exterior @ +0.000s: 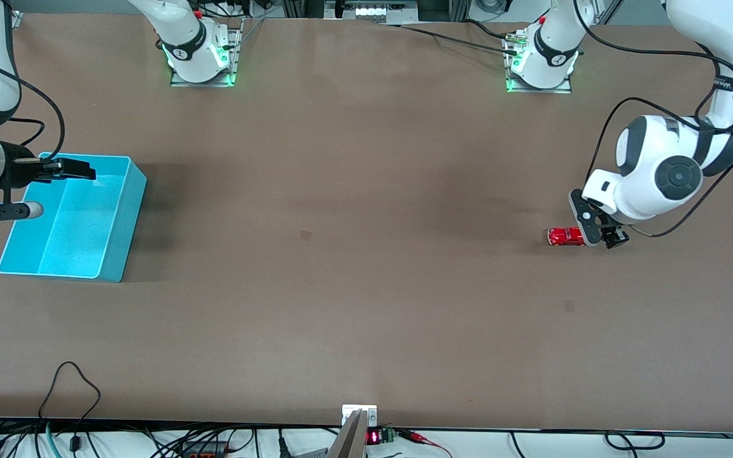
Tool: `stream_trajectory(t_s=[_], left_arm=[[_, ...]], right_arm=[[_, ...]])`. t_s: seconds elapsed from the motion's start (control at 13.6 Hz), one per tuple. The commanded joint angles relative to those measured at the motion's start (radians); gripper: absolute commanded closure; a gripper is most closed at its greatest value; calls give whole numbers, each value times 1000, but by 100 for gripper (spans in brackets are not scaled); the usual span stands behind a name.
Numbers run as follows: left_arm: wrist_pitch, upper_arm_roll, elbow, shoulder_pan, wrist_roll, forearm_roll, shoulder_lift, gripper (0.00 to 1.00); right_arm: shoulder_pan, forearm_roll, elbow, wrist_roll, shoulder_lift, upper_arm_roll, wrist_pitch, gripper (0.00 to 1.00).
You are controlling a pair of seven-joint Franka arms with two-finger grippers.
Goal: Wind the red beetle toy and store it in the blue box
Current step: 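Lower the open left gripper over the red toy car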
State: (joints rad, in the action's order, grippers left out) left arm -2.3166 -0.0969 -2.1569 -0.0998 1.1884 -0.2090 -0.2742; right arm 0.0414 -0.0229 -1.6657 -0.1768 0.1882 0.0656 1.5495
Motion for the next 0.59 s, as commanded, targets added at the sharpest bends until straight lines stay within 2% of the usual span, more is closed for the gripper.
stream_trajectory(t_s=[0.0,0.07,0.29,0.51], left_arm=[[-70,-17,-17,0,60,-39,1,0],[-85,-17,-29,0,68,-39,-6,0],[-248,-15,-98,-6,96,-73,-48,0],[-253,-15,-97,-11,112,-75,-59,0]], right_arm=[[9,-6,15,-15,2,-7,-19,0],[11,-6,15,-15,2,-7,-19,0],[11,-6,15,-13,2,-7,-20,0],[9,-6,14,-10,0,-7,-20,0]])
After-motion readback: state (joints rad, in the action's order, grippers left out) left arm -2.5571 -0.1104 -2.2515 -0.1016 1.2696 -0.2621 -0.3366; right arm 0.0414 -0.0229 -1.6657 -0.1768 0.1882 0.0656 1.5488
